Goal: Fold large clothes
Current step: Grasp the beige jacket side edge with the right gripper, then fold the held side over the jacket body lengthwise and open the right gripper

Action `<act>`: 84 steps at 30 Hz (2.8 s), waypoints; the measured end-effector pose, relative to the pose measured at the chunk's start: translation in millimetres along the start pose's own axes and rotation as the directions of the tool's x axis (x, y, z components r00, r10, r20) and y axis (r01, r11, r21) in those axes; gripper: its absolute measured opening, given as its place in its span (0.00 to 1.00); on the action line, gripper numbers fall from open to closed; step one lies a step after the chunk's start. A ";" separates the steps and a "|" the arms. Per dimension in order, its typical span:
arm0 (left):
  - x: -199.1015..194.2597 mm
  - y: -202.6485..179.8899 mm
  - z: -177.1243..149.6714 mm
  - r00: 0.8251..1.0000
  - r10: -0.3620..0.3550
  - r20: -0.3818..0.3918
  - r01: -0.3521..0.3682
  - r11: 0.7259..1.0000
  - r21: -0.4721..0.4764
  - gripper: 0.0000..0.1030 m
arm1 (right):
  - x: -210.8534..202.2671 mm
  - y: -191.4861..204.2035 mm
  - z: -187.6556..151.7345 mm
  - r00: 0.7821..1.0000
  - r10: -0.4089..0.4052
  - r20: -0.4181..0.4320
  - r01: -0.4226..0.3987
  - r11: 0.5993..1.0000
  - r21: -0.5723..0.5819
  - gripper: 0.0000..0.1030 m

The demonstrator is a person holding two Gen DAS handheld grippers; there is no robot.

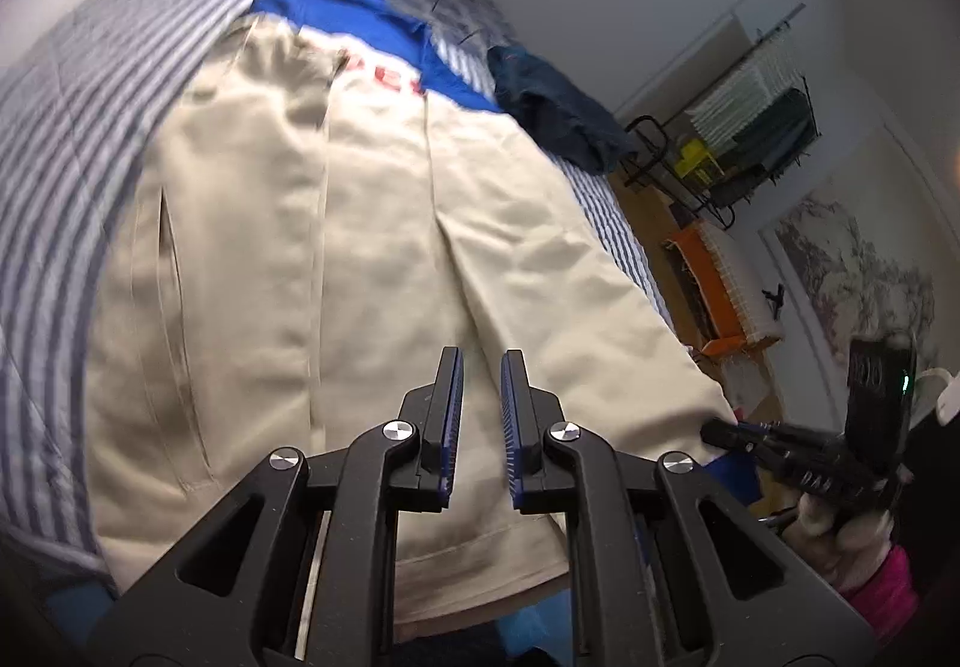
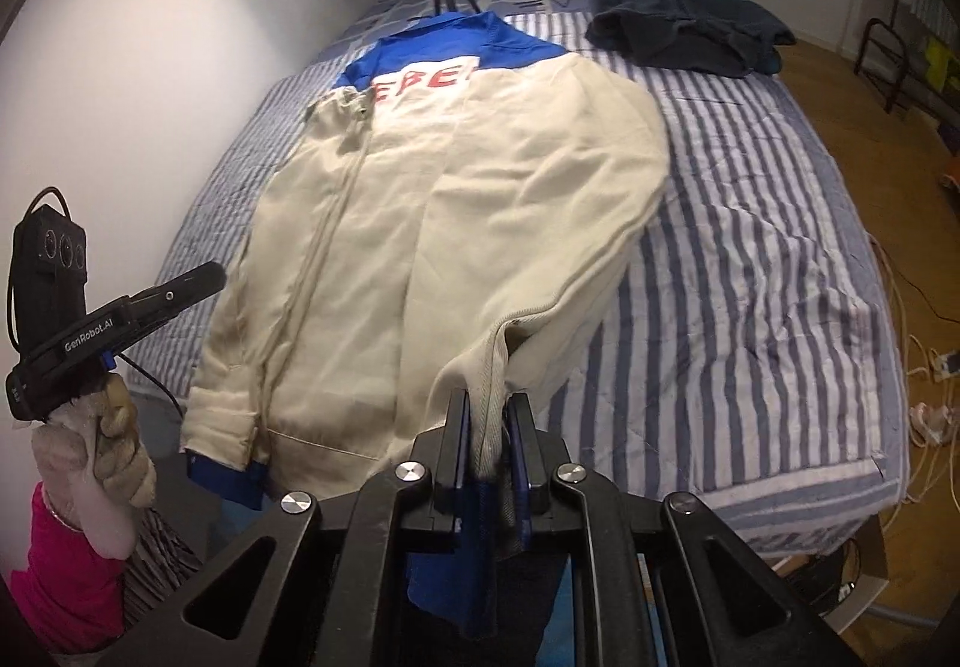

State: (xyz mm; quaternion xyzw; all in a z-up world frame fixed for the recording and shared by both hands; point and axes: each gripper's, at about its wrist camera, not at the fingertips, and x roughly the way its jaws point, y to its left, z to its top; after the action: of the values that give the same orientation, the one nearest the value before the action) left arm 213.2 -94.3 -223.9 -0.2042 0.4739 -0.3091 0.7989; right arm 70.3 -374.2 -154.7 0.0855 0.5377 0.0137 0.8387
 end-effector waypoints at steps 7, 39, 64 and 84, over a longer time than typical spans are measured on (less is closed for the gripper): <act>35.1 -33.9 -20.4 0.998 -0.042 -0.043 0.044 0.998 0.052 0.09 | 7.2 -11.3 -21.8 0.998 -0.055 0.027 0.050 0.987 0.151 0.10; 142.2 -71.0 -110.2 0.974 0.151 -0.170 -0.132 0.984 0.119 0.09 | 85.2 -90.3 -40.5 0.973 0.196 0.122 -0.228 0.901 0.370 0.04; -173.1 48.4 7.5 0.914 0.158 0.375 -0.068 0.968 -0.243 0.09 | 130.2 222.7 2.5 0.974 -0.214 0.075 0.211 0.728 -0.652 0.03; -80.0 65.9 -37.9 0.990 0.128 0.065 -0.113 0.974 -0.194 0.22 | 39.1 124.1 -24.0 0.980 0.197 0.025 -0.172 0.902 -0.395 0.32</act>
State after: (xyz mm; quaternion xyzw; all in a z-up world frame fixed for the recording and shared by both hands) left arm 170.7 7.2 -231.9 -0.2622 0.4814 -0.2054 0.8107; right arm 73.6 -244.3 -180.0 -0.0327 0.4862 0.1972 0.8507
